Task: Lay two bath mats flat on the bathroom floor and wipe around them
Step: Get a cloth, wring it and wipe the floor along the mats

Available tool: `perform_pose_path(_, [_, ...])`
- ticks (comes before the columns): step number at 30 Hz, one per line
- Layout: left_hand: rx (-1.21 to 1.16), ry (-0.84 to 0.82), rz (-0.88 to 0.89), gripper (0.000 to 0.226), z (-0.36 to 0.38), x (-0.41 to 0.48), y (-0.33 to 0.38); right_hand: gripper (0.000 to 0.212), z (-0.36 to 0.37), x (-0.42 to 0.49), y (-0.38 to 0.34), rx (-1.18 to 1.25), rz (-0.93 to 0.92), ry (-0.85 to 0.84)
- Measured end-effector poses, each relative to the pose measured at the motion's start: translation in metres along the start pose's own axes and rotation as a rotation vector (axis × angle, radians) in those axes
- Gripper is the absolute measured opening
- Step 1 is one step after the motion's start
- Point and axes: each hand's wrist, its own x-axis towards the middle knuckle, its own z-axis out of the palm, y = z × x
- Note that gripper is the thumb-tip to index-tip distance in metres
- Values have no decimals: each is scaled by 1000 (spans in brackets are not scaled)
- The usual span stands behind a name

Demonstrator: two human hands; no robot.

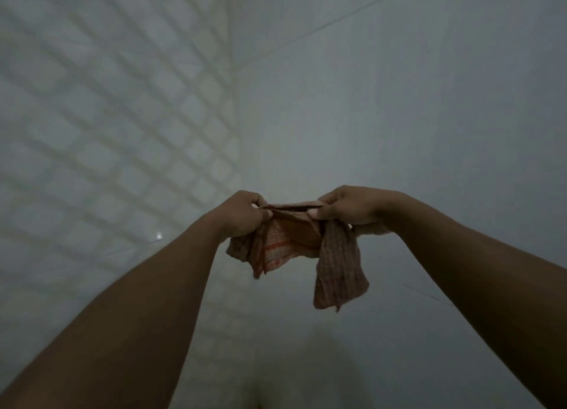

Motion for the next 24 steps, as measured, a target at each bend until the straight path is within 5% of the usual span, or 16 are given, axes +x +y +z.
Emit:
perform_pose_path(8, [262,113,-202,41,-85,-27,-113,21,133,112,-63,-230,-202,-41])
perform_pose_path(14, [560,107,-280,27,-136,-58,-164,31,211,163,-102,-180,-230,76])
perform_pose_path(20, [311,257,-432,22,-133,-89,-207,27,269,198,-150,135,-161,-89])
perform_pose_path(24, [50,326,-549,41,-130,-93,-225,26,298,204,-191,249,-225,-252])
